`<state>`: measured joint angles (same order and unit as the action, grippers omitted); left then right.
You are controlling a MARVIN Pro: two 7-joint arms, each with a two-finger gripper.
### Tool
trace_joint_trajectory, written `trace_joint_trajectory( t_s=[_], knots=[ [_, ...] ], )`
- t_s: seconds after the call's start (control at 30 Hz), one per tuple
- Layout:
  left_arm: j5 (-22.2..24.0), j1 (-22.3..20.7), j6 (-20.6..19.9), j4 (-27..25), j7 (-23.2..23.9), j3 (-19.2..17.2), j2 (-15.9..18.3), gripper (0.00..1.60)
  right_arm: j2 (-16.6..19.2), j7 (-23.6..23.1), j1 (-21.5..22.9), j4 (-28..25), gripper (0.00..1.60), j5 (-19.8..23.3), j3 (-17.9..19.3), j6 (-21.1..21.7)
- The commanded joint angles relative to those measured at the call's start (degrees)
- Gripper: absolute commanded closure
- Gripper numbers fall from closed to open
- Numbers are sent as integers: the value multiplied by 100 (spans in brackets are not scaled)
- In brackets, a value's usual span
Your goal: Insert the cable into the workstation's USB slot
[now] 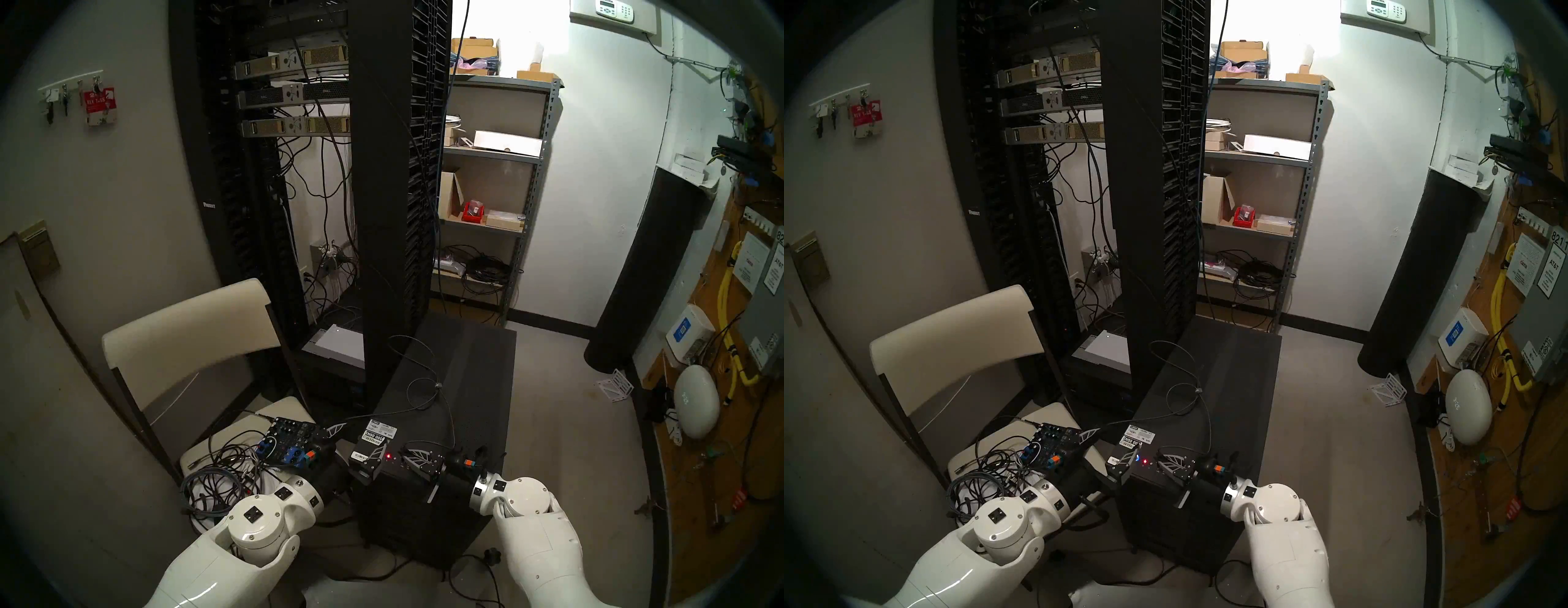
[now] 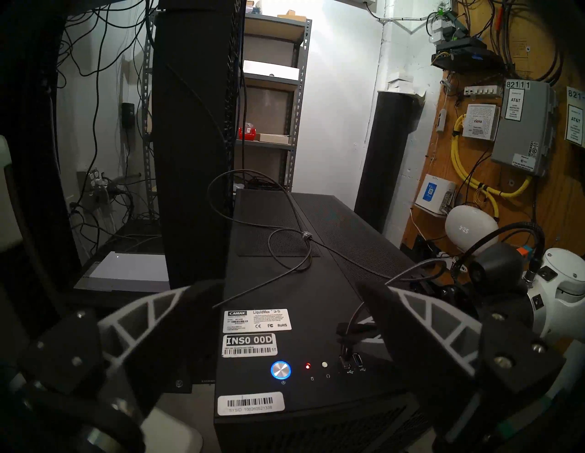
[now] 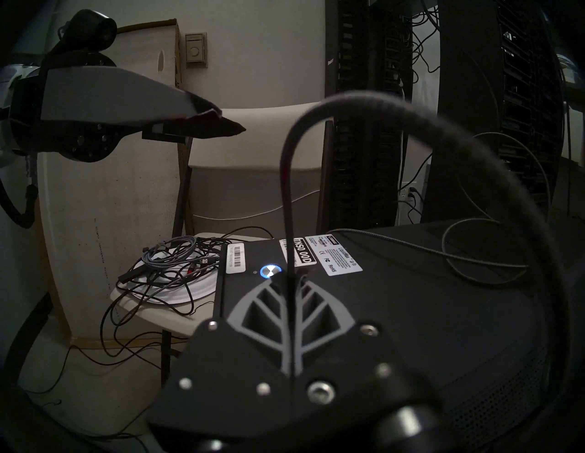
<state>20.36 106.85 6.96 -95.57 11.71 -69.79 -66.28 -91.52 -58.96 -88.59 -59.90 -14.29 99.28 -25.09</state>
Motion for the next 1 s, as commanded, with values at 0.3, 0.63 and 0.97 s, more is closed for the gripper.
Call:
trace_joint_trajectory(
  t_s=[0.3, 0.63, 0.97],
  knots=[
    [-11, -58, 50, -110, 24, -4, -49, 0, 86, -63, -171, -129, 160, -86, 0, 211],
    [-24, -53, 29, -135, 5, -17, -67, 0, 116, -18, -52, 58, 160, -255, -88, 343],
    [-23, -39, 44, -128, 0, -34, -82, 0, 192, 102, -10, 237, 160, -415, -175, 416]
  ],
)
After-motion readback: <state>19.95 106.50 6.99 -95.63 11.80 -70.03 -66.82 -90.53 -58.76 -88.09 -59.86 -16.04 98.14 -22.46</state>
